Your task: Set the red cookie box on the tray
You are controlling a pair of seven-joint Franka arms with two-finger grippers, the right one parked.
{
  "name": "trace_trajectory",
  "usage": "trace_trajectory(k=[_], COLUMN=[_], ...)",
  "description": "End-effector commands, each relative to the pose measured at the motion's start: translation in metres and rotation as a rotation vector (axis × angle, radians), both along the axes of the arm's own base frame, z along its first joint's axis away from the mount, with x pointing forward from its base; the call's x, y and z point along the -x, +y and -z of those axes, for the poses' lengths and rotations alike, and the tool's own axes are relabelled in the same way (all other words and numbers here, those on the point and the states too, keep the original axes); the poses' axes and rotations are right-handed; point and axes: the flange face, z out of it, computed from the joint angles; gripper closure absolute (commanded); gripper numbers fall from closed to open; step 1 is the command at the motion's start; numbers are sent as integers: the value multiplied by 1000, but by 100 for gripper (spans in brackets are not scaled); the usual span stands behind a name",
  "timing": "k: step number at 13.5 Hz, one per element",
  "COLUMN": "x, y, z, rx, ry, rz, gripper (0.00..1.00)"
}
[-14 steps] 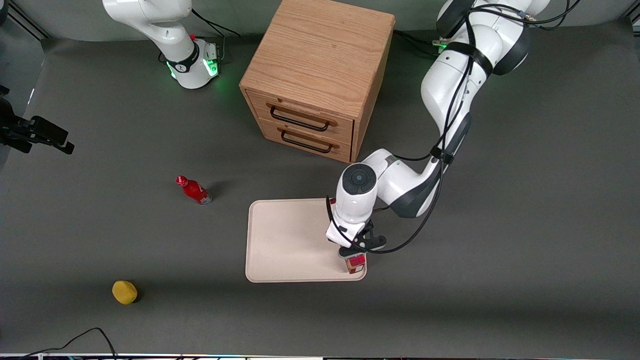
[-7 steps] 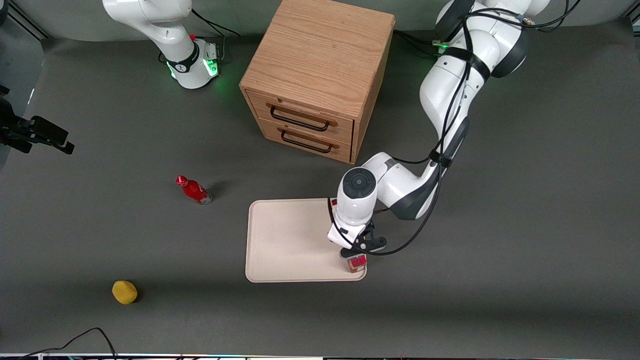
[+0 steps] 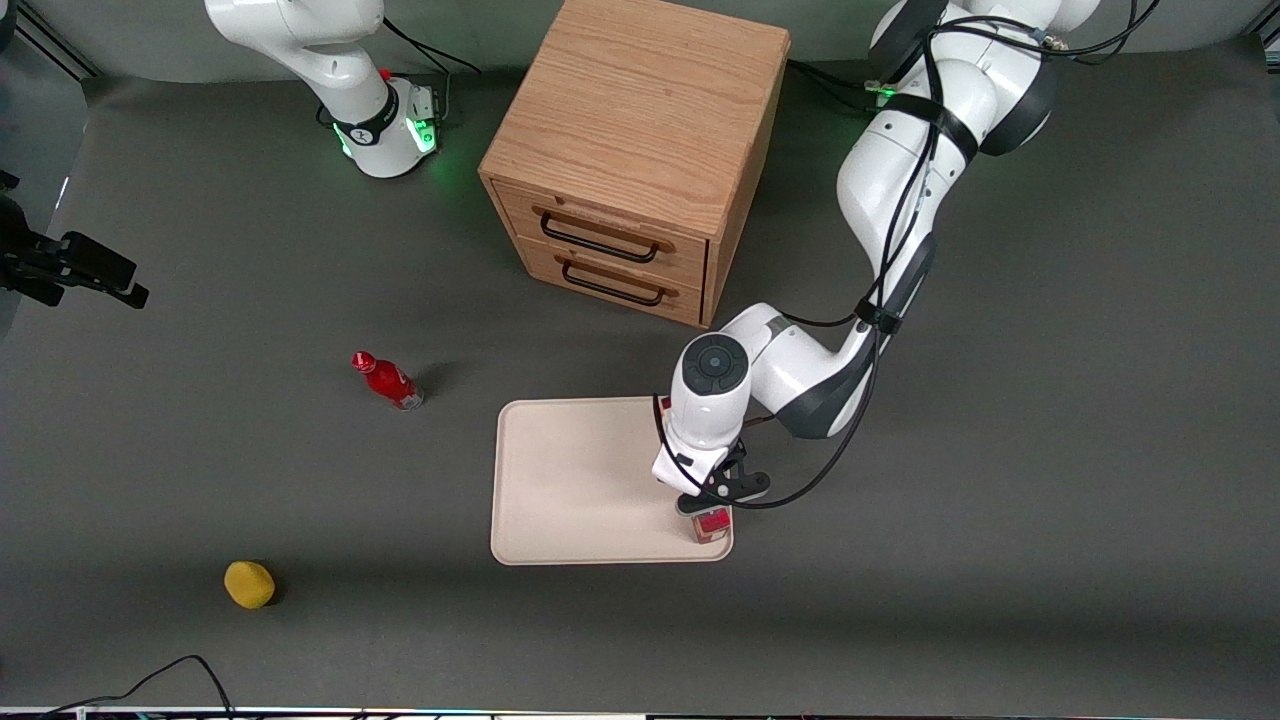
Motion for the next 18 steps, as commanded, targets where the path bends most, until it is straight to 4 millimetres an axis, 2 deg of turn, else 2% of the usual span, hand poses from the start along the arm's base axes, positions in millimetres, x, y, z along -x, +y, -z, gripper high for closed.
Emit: trace_trajectory(k=[1,2,3,4,6,9,10,12,13,15,18], x=[3,3,3,3,1,-3,-6,2,2,17,44], y=[-12,-12,-12,-12,-9,6,17,34,50,73,120], z=[10,11,11,9,2,-32,-45,-82,-110,-154,-198], rx=[-4,-5,-5,-6,-14,-73,-96,-105,-85,-76,-74], ry=[-9,-8,-8,-10,-6,12,36,98,117,172,206], rz=[-5,-4,-1,4,-1,3,30,75,87,148,190], gripper=[41,34,3,0,0,0,0,0,0,0,0])
